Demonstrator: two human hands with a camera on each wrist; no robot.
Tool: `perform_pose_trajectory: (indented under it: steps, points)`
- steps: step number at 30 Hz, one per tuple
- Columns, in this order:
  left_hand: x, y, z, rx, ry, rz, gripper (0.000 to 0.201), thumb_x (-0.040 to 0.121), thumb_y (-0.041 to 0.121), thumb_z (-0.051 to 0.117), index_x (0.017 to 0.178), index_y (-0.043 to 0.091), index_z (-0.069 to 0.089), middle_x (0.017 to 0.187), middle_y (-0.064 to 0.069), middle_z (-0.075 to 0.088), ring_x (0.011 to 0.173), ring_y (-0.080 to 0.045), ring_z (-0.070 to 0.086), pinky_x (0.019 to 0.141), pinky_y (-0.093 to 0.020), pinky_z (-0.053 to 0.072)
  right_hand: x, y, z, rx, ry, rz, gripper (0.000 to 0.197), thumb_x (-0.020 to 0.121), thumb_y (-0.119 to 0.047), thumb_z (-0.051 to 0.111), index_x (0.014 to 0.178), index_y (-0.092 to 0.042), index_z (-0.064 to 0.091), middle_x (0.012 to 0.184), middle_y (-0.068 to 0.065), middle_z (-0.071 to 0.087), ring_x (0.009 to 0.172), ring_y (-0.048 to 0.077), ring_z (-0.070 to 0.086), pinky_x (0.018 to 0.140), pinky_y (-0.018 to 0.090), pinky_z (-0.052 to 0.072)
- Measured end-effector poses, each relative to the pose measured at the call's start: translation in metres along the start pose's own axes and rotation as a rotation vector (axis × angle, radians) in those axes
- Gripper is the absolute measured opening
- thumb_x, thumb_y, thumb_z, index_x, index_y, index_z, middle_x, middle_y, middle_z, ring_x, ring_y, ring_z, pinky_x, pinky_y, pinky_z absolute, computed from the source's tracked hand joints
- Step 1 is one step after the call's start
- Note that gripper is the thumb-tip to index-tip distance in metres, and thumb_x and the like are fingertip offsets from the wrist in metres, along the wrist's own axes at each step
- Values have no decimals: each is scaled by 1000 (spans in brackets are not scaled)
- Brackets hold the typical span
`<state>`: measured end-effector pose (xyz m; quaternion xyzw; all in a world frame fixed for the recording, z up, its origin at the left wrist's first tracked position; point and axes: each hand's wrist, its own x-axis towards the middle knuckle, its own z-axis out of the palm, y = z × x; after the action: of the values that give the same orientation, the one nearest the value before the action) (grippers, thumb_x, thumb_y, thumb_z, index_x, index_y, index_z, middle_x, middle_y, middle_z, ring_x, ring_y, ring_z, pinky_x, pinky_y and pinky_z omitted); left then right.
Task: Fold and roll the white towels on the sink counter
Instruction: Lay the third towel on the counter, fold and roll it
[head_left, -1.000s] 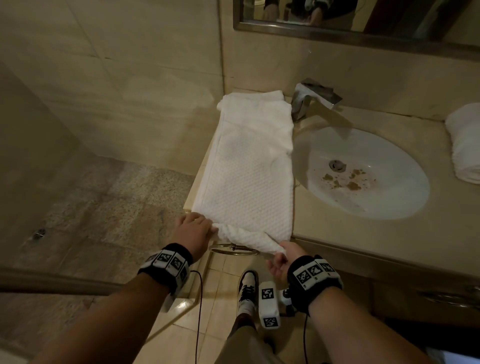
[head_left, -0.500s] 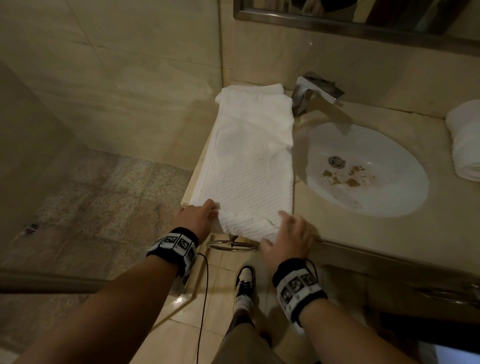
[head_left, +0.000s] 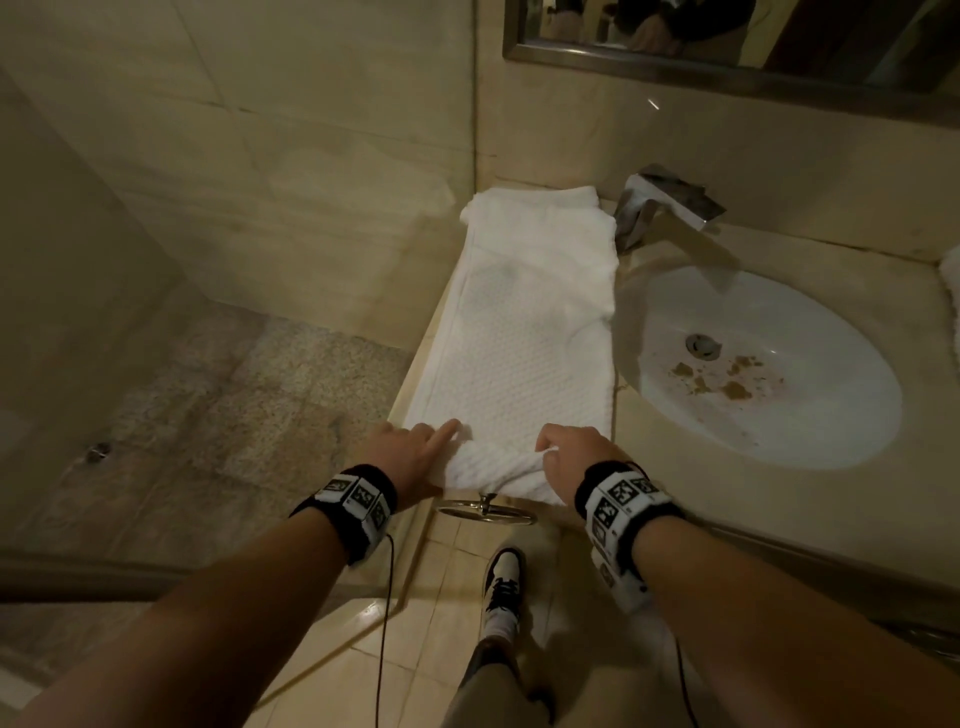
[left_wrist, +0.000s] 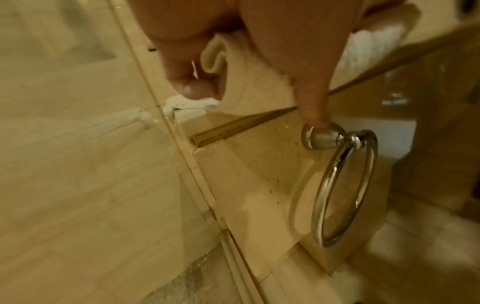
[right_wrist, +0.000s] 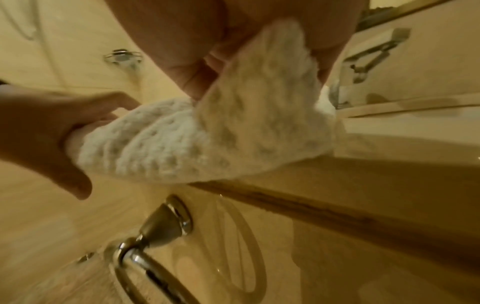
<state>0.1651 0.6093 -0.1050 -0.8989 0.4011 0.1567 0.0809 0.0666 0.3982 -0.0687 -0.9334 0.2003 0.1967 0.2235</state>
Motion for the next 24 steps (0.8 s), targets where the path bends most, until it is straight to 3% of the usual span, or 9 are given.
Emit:
perform_pose_trajectory:
  steps: [2,4,7,9,12,14,17,20,24]
  points:
    - [-2,-2,0,180,99,37,75,80,36,64,135,32,12,131,-12,49,104,-29,57,88,-45,46,10,-1,-4,33,-35,30,24,88,-14,39,92,-28,58,99,1,65,82,21,60,69,30,52]
    - [-4,0,-3,254,138,91,77,68,27,72,131,30,28,132,-15,50,109,-32,55,88,-47,47,17,-4,-6,31,-55,34,25,87,-13,39,94,-25,61,104,2,65,86,23,60,75,31,53]
    - [3,11,-5,211,222,216,56,56,18,76,109,23,57,109,-4,63,96,-25,59,83,-41,48,21,-8,-8,-55,-69,39,28,89,-12,40,105,-23,61,114,4,62,100,25,56,89,33,47]
    - [11,20,-17,126,229,159,39,60,16,71,97,20,63,97,1,65,91,-23,59,84,-37,46,17,-11,-2,-266,62,-26,32,89,-13,41,115,-23,58,125,4,53,114,26,47,98,37,37]
    - [27,25,-33,-26,151,-31,27,83,16,50,109,19,57,108,1,63,106,-23,53,98,-35,33,-1,-10,20,-322,231,-124,34,88,-31,46,119,-24,56,130,1,50,116,25,47,96,43,34]
    - [35,23,-39,-56,122,-69,20,88,17,43,104,20,53,105,0,65,103,-24,54,92,-34,33,-15,-3,34,-282,227,-173,47,78,-45,56,119,-24,57,123,3,59,108,25,56,92,45,41]
    - [46,13,-43,-121,67,-53,17,89,19,44,104,19,49,96,-6,68,88,-30,59,76,-34,37,-11,11,36,-335,167,-182,63,61,-28,75,121,-22,59,121,4,62,107,25,60,91,42,46]
    - [51,2,-44,-298,-7,-94,23,93,25,43,115,18,43,96,-11,65,84,-32,60,67,-34,41,10,10,12,-313,144,-228,39,85,-15,50,124,-20,50,125,1,55,114,24,51,97,37,36]
    - [50,2,-42,-103,134,-202,33,93,34,44,124,25,38,119,-6,56,102,-28,56,86,-40,44,30,2,-29,-183,-29,-168,37,94,-22,39,131,-19,37,124,7,57,108,28,55,83,32,38]
